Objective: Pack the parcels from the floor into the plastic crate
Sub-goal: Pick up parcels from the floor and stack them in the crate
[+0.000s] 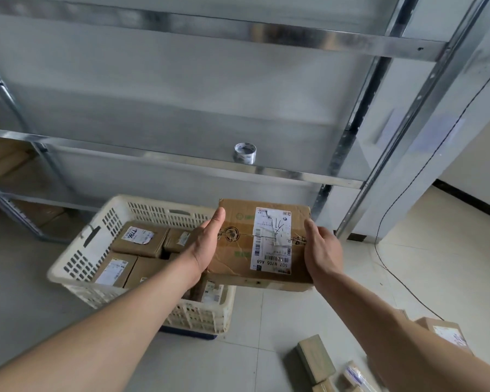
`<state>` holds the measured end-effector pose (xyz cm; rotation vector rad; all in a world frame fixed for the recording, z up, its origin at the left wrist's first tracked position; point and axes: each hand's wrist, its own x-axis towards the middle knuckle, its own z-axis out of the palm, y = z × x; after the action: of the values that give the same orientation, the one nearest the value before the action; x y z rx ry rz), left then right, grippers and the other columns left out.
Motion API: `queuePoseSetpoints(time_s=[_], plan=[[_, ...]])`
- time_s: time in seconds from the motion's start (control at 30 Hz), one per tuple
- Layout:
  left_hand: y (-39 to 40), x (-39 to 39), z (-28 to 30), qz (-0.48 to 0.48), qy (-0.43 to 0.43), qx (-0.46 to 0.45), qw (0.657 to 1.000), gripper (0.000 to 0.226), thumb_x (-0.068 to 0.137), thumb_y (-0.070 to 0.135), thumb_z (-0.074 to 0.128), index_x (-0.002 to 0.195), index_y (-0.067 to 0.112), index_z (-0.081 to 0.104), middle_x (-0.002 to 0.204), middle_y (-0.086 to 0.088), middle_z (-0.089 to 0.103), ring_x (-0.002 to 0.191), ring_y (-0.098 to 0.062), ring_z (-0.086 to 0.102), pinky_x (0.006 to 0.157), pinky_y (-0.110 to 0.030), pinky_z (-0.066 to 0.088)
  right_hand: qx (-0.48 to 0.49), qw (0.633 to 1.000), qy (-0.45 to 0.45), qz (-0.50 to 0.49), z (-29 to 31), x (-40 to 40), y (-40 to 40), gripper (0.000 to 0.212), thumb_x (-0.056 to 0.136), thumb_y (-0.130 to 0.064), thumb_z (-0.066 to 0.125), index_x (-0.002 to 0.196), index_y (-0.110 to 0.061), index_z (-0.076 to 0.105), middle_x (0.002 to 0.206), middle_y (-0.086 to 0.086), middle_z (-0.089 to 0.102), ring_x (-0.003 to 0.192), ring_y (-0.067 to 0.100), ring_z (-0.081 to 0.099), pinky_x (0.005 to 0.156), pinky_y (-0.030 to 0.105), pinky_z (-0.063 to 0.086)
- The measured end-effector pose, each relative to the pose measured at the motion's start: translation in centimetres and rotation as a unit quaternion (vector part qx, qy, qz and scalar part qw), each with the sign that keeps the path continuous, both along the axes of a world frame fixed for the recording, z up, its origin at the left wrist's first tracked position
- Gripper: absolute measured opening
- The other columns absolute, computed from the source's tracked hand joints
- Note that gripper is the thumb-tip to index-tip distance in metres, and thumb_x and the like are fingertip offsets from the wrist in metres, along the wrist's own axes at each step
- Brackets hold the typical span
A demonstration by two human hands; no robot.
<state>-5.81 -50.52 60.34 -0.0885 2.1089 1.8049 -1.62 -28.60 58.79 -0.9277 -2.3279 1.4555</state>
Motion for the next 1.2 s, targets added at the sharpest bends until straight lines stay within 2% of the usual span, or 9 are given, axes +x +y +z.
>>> queuePoseSetpoints(time_s=[0.1, 0.2, 0.27, 0.33, 0.47, 0.57, 0.67, 0.83, 1.2], plan=[[-2.8, -2.0, 0.3, -0.003, 0.002, -0.013, 1.000, 0.111, 0.057, 0.101, 0.029, 0.145, 0.035, 0.044, 0.151, 0.002, 0.044, 0.138, -0.023, 0.041, 0.116, -0.051, 0.029, 0.001, 1.000, -0.010, -0.005, -0.3, -1.7, -2.9, 0.043, 0.102, -0.053, 0.042, 0.092, -0.016, 0.062, 0.094, 0.007, 0.065, 0.093, 0.028, 0.059, 0.081, 0.038, 0.045], [-5.1, -3.9, -0.3, 0.008, 0.004, -0.013, 1.000, 0.088, 0.081, 0.086, 0.028, 0.149, 0.030, 0.038, 0.155, 0.002, 0.036, 0.143, -0.023, 0.032, 0.117, -0.043, 0.023, 0.000, 1.000, -0.014, 0.001, -0.4, -3.3, -5.3, 0.043, 0.103, -0.052, 0.042, 0.093, -0.016, 0.062, 0.092, 0.006, 0.065, 0.089, 0.026, 0.059, 0.075, 0.035, 0.041], [-6.3, -5.1, -0.8, 0.013, 0.001, -0.023, 1.000, 0.090, 0.079, 0.087, 0.028, 0.148, 0.030, 0.040, 0.153, 0.002, 0.039, 0.143, -0.023, 0.033, 0.116, -0.044, 0.025, -0.006, 1.000, -0.019, 0.007, -0.6, -4.6, -6.5, 0.045, 0.103, -0.051, 0.042, 0.086, -0.014, 0.062, 0.085, 0.001, 0.065, 0.083, 0.024, 0.060, 0.072, 0.035, 0.044], [-7.2, -6.1, -1.1, 0.009, -0.005, -0.025, 1.000, 0.098, 0.073, 0.093, 0.028, 0.147, 0.030, 0.042, 0.152, 0.002, 0.041, 0.141, -0.023, 0.036, 0.116, -0.047, 0.027, -0.005, 1.000, -0.027, 0.014, -1.0, -6.0, -7.5, 0.048, 0.102, -0.053, 0.042, 0.079, -0.015, 0.060, 0.083, 0.001, 0.064, 0.086, 0.027, 0.062, 0.080, 0.039, 0.048], [-8.9, -8.5, -2.1, 0.022, -0.018, -0.031, 0.999, 0.112, 0.058, 0.101, 0.029, 0.145, 0.031, 0.045, 0.150, 0.000, 0.045, 0.137, -0.022, 0.040, 0.115, -0.052, 0.029, -0.007, 0.999, -0.044, 0.023, -2.1, -9.2, -8.9, 0.050, 0.101, -0.055, 0.041, 0.086, -0.014, 0.063, 0.092, 0.005, 0.067, 0.094, 0.031, 0.062, 0.089, 0.042, 0.049], [-9.8, -10.7, -2.3, 0.045, -0.023, -0.031, 0.998, 0.095, 0.074, 0.090, 0.030, 0.146, 0.029, 0.041, 0.152, 0.001, 0.040, 0.139, -0.022, 0.036, 0.115, -0.045, 0.027, -0.021, 0.998, -0.048, 0.030, -3.0, -12.1, -9.9, 0.049, 0.101, -0.056, 0.041, 0.101, -0.014, 0.067, 0.101, 0.008, 0.068, 0.098, 0.031, 0.062, 0.091, 0.042, 0.049], [-11.0, -13.4, -2.7, 0.075, -0.033, -0.036, 0.996, 0.080, 0.086, 0.079, 0.031, 0.147, 0.027, 0.039, 0.152, 0.003, 0.037, 0.141, -0.022, 0.033, 0.113, -0.043, 0.025, -0.033, 0.997, -0.058, 0.038, -3.9, -15.9, -11.0, 0.050, 0.100, -0.057, 0.042, 0.101, -0.014, 0.067, 0.099, 0.008, 0.067, 0.097, 0.030, 0.061, 0.089, 0.041, 0.049], [-13.1, -18.0, -3.8, 0.089, -0.054, -0.046, 0.994, 0.115, 0.053, 0.103, 0.032, 0.144, 0.036, 0.044, 0.150, 0.003, 0.045, 0.137, -0.022, 0.042, 0.114, -0.052, 0.031, -0.063, 0.994, -0.062, 0.070, -4.6, -21.3, -13.0, 0.049, 0.099, -0.056, 0.043, 0.101, -0.014, 0.068, 0.101, 0.008, 0.070, 0.099, 0.030, 0.063, 0.092, 0.043, 0.051], [-17.5, -24.3, -5.2, 0.092, -0.065, -0.051, 0.992, 0.122, 0.049, 0.105, 0.032, 0.146, 0.032, 0.043, 0.152, 0.001, 0.044, 0.138, -0.021, 0.041, 0.115, -0.051, 0.031, -0.066, 0.987, -0.105, 0.104, -5.7, -28.2, -17.6, 0.061, 0.084, -0.072, 0.035, 0.095, -0.020, 0.065, 0.090, 0.001, 0.068, 0.092, 0.028, 0.064, 0.092, 0.045, 0.052]])
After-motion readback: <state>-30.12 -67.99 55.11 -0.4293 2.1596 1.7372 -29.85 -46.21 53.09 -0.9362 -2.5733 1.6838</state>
